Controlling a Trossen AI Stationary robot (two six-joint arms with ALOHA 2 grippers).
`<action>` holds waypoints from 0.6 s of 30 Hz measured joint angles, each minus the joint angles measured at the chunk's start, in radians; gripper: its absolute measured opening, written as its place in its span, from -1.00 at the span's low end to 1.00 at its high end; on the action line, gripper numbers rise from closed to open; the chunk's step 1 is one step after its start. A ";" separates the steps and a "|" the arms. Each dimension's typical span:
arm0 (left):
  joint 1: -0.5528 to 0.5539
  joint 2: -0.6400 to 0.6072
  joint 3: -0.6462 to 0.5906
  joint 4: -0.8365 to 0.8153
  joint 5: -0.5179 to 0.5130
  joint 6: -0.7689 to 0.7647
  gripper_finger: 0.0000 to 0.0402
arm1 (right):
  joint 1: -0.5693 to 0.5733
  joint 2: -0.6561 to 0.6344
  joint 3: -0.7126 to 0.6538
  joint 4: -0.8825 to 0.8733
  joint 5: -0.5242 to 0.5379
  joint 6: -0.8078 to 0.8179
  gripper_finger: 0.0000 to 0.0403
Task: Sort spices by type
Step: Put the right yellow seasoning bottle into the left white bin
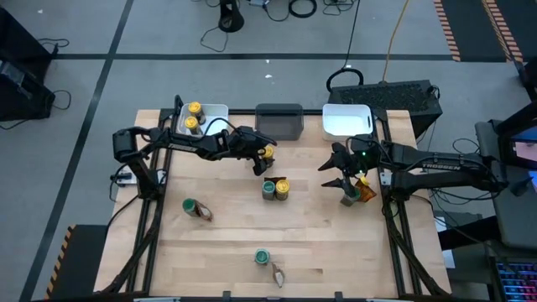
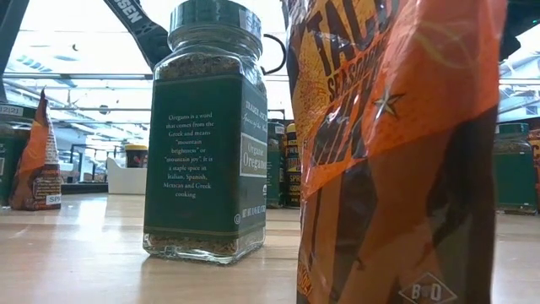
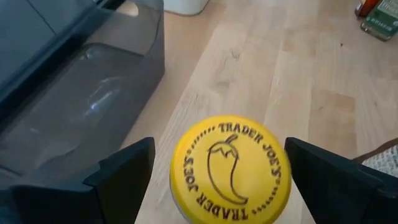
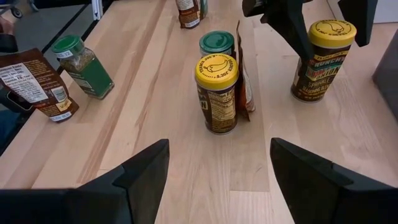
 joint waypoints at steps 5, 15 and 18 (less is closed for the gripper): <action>0.000 0.000 0.000 0.000 0.000 0.000 0.74 | 0.000 0.000 0.000 0.000 0.000 0.014 0.30; 0.000 0.000 0.000 0.000 0.000 0.000 0.27 | 0.000 0.000 0.000 0.000 0.000 0.026 0.30; 0.000 0.000 0.000 0.000 0.000 0.000 0.18 | 0.000 0.000 0.000 0.000 0.000 0.026 0.30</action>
